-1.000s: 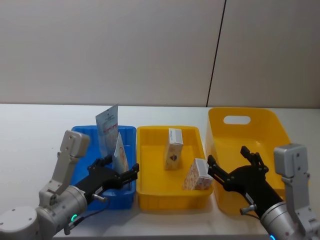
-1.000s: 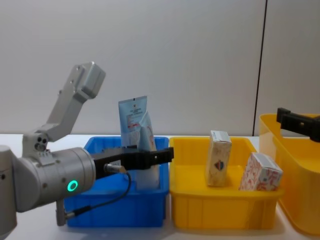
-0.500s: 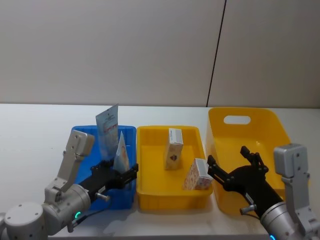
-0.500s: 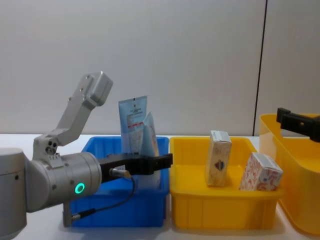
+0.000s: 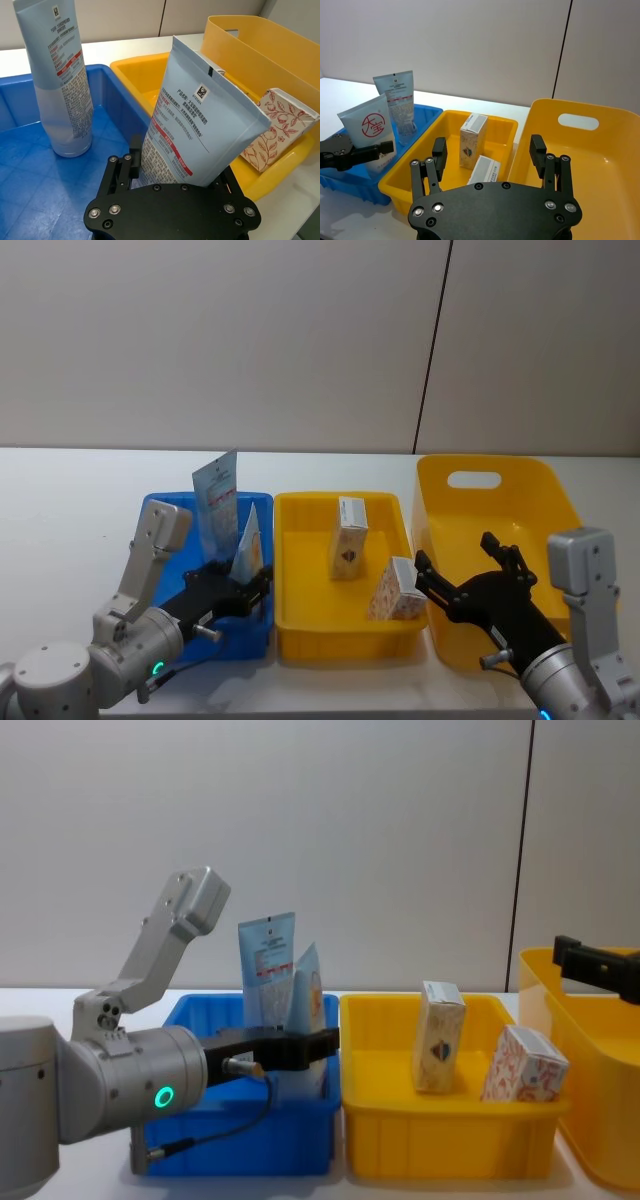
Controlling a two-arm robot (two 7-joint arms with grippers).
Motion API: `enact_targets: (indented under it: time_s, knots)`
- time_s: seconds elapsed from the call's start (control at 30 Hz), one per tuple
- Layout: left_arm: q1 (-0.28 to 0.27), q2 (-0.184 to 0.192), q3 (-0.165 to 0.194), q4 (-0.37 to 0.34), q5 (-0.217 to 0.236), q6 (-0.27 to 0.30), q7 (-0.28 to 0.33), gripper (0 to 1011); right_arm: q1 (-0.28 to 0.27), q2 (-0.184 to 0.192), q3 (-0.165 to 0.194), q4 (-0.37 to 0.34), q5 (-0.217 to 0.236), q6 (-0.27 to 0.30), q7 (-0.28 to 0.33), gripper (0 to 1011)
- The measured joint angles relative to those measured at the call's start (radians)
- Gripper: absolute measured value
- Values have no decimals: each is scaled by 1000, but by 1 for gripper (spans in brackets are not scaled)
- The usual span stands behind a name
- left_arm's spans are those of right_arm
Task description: Bimanual collaborative sorting of washing and personal care products
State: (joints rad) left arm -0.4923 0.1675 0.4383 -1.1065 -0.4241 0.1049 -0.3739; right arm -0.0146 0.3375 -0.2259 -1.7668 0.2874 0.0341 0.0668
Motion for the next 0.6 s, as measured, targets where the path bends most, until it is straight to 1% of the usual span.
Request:
enact_targets:
  time_s: [0.6]
  knots:
    - [-5, -3, 1, 10, 2, 0, -2, 442, 0, 0, 0, 0, 0, 0, 0, 1003]
